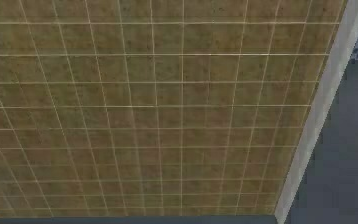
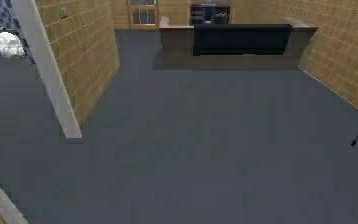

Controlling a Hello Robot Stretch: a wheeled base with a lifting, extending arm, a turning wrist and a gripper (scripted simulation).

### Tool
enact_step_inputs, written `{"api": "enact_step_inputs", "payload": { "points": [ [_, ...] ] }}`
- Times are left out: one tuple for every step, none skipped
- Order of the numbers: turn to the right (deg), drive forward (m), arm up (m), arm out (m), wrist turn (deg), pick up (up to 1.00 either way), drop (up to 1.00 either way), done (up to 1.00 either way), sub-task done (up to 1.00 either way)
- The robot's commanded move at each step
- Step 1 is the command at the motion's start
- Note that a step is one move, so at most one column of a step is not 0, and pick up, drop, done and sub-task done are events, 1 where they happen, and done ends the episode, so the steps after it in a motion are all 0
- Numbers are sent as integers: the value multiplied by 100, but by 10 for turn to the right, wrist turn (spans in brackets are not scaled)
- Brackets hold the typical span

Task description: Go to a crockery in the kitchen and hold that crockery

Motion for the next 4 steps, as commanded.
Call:
{"api": "enact_step_inputs", "payload": {
  "points": [
    [450,0,0,0,0,0,0,0,0],
    [270,0,0,0,0,0,0,0,0],
    [0,100,0,0,0,0,0,0,0],
    [150,0,0,0,0,0,0,0,0]
  ]
}}
